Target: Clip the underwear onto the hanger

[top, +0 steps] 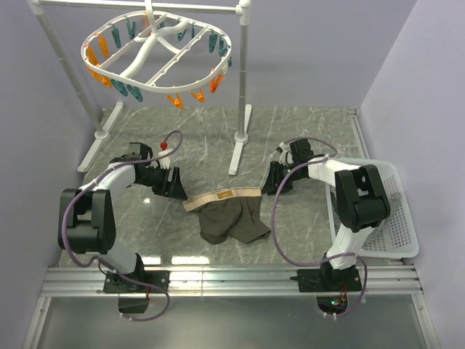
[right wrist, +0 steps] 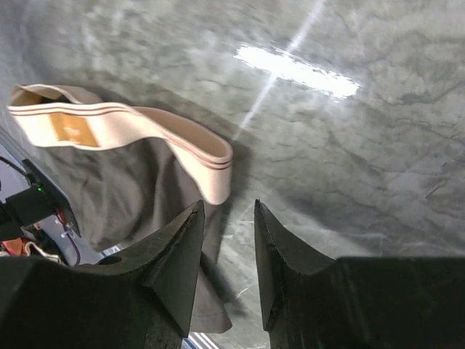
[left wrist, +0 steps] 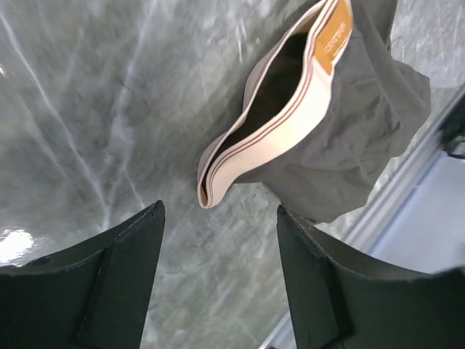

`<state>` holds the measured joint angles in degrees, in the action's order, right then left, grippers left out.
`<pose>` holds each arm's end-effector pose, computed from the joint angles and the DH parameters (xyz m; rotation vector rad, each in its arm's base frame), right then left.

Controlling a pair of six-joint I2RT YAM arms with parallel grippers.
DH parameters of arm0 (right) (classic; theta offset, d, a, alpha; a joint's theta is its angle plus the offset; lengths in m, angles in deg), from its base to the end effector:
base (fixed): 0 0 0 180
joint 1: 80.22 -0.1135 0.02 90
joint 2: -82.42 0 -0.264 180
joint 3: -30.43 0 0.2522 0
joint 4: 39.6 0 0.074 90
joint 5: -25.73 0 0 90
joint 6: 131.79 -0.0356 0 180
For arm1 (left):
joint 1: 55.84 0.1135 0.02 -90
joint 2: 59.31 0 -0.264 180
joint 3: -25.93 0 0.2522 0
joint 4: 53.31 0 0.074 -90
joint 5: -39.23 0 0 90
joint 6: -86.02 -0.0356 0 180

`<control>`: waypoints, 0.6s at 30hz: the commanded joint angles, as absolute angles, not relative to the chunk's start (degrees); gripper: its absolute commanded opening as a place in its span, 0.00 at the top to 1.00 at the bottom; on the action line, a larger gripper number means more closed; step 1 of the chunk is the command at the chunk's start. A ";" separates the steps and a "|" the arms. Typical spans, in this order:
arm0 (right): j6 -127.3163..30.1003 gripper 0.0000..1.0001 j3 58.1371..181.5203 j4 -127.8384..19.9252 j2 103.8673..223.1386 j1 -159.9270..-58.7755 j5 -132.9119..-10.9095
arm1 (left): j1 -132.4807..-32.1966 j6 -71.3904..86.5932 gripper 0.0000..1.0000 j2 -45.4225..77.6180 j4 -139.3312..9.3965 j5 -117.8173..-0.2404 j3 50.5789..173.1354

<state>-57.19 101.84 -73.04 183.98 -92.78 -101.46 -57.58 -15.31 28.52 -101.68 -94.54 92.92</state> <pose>0.3238 0.0942 0.1538 -0.1447 2.6777 1.0243 0.2802 -0.0332 0.1944 0.4778 2.5167 -0.9835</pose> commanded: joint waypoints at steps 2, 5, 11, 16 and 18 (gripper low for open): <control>-57.17 0.58 103.69 -72.35 186.22 -93.58 -102.24 | -57.42 -11.01 0.32 33.05 -104.77 -96.74 96.02; -57.09 0.58 104.40 -72.78 187.45 -93.85 -102.59 | -57.33 -11.36 0.41 37.45 -107.66 -97.17 96.81; -57.44 0.58 105.54 -72.61 189.29 -94.29 -103.21 | -57.25 -8.91 0.48 41.32 -107.15 -97.44 96.11; -57.35 0.58 106.42 -72.61 190.35 -95.16 -103.82 | -57.16 -7.40 0.53 41.15 -102.49 -96.64 97.51; -57.61 0.58 106.68 -72.44 190.53 -95.17 -104.00 | -57.07 -7.32 0.59 41.50 -101.27 -96.56 97.78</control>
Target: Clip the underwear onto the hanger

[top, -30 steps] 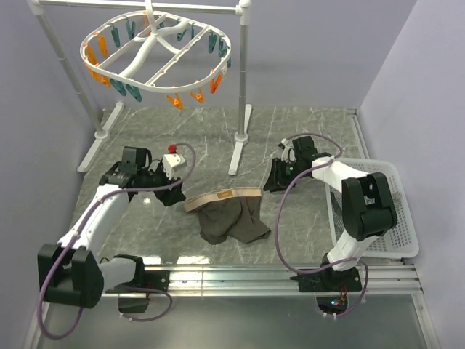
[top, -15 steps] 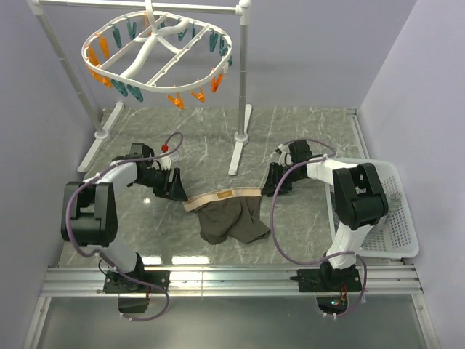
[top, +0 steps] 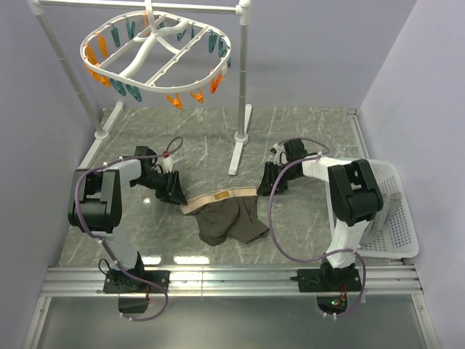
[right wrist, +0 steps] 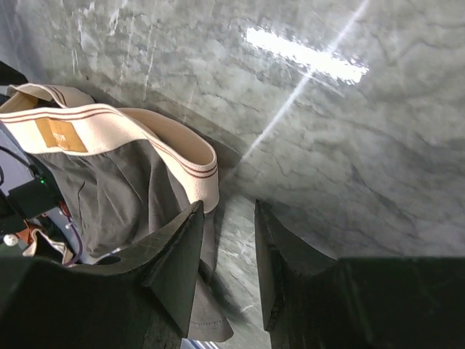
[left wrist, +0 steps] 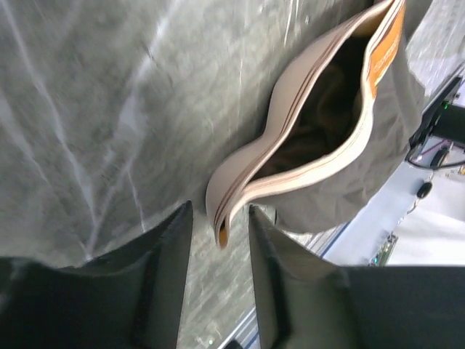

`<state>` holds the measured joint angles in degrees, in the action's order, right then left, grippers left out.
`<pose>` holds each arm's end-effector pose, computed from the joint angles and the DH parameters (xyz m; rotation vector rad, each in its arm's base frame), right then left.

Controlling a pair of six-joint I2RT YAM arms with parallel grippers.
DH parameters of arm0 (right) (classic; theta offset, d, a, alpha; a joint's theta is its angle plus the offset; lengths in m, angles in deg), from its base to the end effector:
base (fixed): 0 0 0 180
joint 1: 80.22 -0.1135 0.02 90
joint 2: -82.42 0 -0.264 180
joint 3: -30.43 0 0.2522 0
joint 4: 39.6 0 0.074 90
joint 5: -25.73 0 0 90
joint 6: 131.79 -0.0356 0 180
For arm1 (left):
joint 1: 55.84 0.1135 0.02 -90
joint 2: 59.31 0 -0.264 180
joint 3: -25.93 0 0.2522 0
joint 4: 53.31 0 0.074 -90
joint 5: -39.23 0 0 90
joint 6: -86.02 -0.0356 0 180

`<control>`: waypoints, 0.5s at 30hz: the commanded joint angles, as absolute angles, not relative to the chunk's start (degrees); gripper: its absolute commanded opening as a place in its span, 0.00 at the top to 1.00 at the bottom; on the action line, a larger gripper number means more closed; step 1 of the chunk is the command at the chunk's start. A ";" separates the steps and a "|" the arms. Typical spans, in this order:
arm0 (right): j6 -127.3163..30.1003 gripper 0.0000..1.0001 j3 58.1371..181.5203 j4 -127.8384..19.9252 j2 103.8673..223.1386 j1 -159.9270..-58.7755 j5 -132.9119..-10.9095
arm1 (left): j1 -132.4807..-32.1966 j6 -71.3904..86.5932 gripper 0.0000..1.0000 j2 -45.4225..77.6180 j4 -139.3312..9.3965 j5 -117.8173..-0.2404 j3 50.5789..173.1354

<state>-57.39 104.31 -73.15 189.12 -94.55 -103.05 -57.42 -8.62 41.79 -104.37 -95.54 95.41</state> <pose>0.3322 0.1079 0.1365 -0.1704 2.7271 1.0738 0.2974 -0.0333 0.1419 0.2238 2.7698 -1.1389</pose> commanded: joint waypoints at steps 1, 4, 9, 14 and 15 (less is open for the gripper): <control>-57.61 0.58 107.21 -72.26 190.79 -95.17 -104.34 | -57.16 -7.23 0.62 41.68 -100.74 -96.73 97.78; -57.70 0.57 108.61 -72.34 191.58 -95.16 -104.35 | -57.16 -7.14 0.72 42.73 -100.56 -97.52 98.57; -58.32 0.49 108.71 -71.82 191.85 -95.16 -104.78 | -57.16 -8.11 0.71 42.56 -102.05 -97.35 98.66; -59.63 0.49 108.09 -70.86 191.32 -95.25 -107.42 | -56.72 -8.90 0.59 41.77 -103.72 -96.73 98.23; -59.64 0.49 107.92 -70.68 190.88 -95.34 -107.51 | -56.54 -9.07 0.57 41.16 -104.33 -97.26 98.14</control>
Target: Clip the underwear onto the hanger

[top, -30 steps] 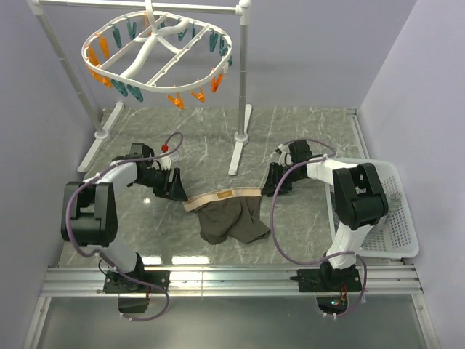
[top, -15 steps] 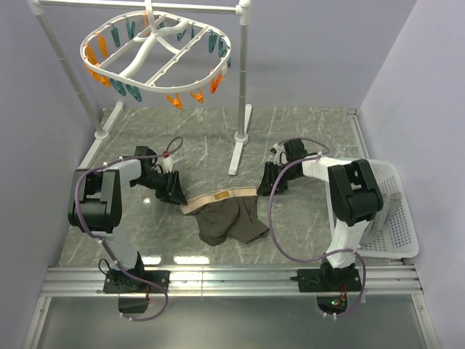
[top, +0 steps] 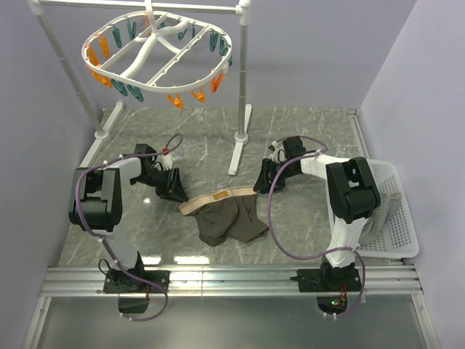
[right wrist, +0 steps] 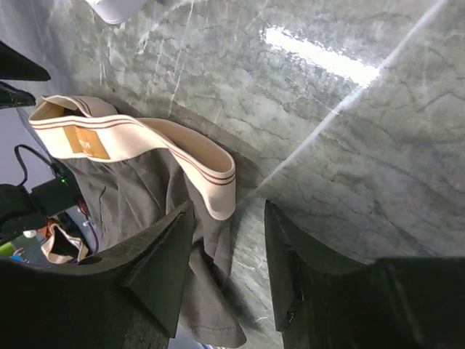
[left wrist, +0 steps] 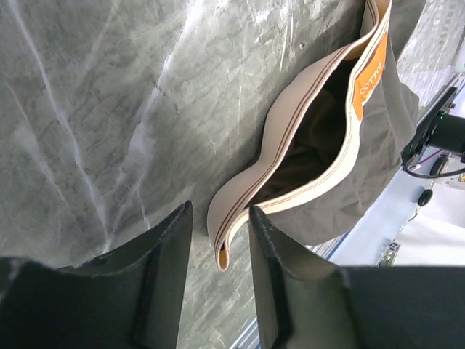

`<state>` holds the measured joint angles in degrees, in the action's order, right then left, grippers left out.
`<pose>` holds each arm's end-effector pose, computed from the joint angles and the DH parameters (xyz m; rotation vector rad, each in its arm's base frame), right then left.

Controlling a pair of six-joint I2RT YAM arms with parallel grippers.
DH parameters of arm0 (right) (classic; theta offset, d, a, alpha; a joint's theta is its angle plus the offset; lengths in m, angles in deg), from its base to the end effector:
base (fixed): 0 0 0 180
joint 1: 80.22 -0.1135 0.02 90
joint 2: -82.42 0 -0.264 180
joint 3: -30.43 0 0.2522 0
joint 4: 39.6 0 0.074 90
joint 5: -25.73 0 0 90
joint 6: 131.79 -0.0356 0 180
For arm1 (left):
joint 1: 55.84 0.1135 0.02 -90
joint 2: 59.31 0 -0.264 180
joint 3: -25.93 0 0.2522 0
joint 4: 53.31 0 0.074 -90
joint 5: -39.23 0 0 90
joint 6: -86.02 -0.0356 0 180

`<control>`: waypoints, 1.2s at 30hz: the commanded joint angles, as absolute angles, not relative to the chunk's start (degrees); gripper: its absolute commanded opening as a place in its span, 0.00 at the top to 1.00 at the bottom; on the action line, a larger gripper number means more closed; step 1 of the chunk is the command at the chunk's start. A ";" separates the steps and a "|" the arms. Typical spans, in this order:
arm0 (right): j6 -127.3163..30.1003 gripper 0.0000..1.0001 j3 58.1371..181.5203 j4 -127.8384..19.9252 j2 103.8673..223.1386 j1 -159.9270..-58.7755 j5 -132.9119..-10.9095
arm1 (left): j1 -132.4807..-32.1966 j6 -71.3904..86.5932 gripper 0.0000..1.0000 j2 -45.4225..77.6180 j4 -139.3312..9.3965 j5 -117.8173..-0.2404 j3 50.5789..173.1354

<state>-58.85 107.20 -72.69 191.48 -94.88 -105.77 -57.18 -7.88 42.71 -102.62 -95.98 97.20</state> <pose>0.3436 0.1143 0.1368 -0.1670 2.7093 1.1472 0.3081 -0.0325 0.1452 0.2241 2.7297 -1.1340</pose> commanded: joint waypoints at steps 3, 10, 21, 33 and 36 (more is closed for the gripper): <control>-59.20 0.49 108.35 -71.11 191.66 -96.04 -107.16 | -56.19 -10.39 0.51 40.97 -105.83 -97.26 97.96; -59.11 0.49 109.59 -70.77 194.31 -97.01 -107.42 | -55.93 -16.35 0.44 42.64 -112.93 -97.44 99.28; -59.46 0.66 111.43 -69.80 195.71 -97.45 -109.44 | -56.37 -15.50 0.54 48.80 -113.22 -98.66 100.07; -54.46 1.00 110.46 -76.03 180.71 -95.96 -112.26 | -56.37 -23.83 1.00 33.26 -117.60 -103.68 100.42; -51.12 1.00 110.11 -80.06 172.01 -94.12 -111.56 | -56.45 -26.20 0.99 25.35 -119.89 -103.59 98.58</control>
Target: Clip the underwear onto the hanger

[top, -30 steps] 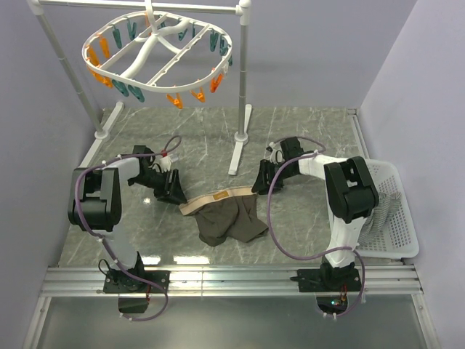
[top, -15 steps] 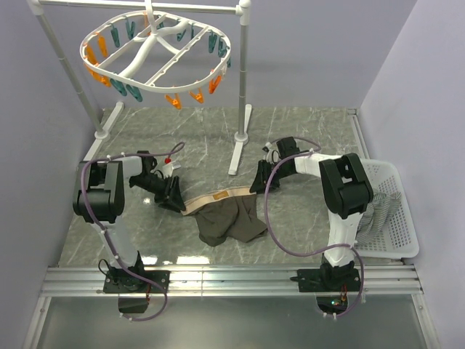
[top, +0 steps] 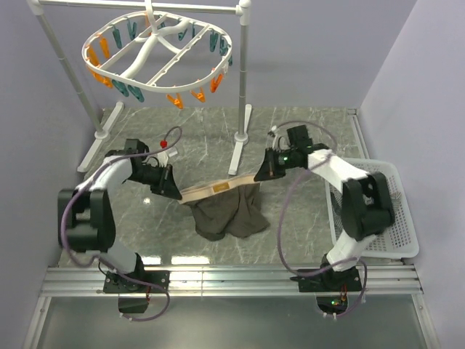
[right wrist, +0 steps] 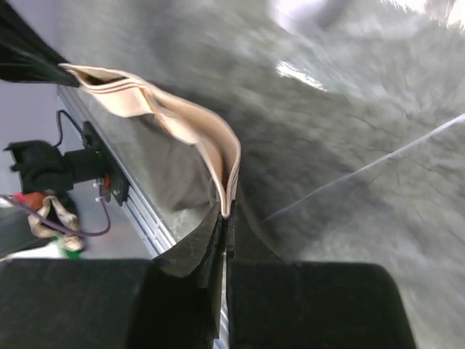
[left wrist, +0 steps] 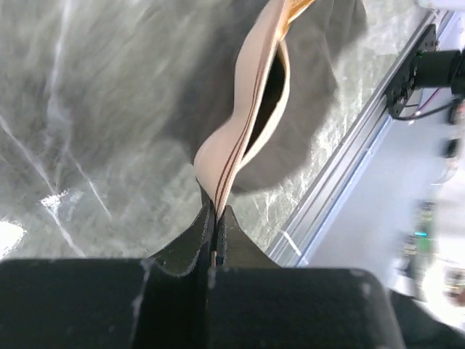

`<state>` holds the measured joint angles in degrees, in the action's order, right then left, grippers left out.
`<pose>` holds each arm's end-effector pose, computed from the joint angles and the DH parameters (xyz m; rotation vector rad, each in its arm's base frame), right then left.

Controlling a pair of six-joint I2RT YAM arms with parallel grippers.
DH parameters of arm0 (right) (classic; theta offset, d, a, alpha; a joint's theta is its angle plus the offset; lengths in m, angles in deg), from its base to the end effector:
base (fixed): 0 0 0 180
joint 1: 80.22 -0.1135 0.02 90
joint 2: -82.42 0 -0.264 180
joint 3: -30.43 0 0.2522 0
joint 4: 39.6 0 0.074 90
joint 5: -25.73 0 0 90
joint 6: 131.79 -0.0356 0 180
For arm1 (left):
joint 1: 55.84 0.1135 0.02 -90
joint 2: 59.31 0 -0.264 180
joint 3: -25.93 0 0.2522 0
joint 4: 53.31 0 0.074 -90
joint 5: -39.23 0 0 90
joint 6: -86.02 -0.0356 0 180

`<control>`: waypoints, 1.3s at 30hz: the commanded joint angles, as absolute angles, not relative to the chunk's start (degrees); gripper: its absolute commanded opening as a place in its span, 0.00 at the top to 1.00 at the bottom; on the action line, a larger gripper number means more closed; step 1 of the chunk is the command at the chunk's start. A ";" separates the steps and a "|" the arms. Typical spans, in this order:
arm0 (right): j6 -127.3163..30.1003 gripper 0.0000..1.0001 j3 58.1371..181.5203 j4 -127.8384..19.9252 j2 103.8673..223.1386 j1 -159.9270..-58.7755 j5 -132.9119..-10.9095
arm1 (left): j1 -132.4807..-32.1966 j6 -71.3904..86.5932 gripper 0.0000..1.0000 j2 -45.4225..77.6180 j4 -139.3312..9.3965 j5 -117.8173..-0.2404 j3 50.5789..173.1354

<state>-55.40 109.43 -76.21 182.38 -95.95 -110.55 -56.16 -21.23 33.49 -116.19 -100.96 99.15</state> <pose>0.3338 0.1208 0.2001 -0.3616 2.5265 1.2336 0.2831 -0.0289 0.1967 0.4835 2.5954 -1.1967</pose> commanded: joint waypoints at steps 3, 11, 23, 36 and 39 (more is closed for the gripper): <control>-46.81 1.00 110.46 -84.19 163.57 -93.23 -110.50 | -56.45 -29.54 1.00 17.18 -122.53 -104.73 98.83; -35.13 1.00 113.44 -91.50 145.98 -93.14 -101.13 | -57.25 -30.28 1.00 -1.02 -122.20 -96.49 106.45; -31.34 1.00 122.07 -92.29 143.95 -97.27 -103.05 | -81.15 -15.42 1.00 -2.00 -113.92 -87.95 112.73; -31.69 1.00 123.82 -91.33 141.93 -83.90 -101.26 | -67.95 -5.91 1.00 -6.67 -105.56 -86.71 113.87; -28.09 1.00 122.08 -93.17 140.09 -96.28 -99.61 | -81.52 -9.59 1.00 -3.86 -109.25 -86.27 113.08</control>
<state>-32.56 121.54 -92.85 143.04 -89.00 -104.41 -73.23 -7.81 -5.42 -106.29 -86.54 113.05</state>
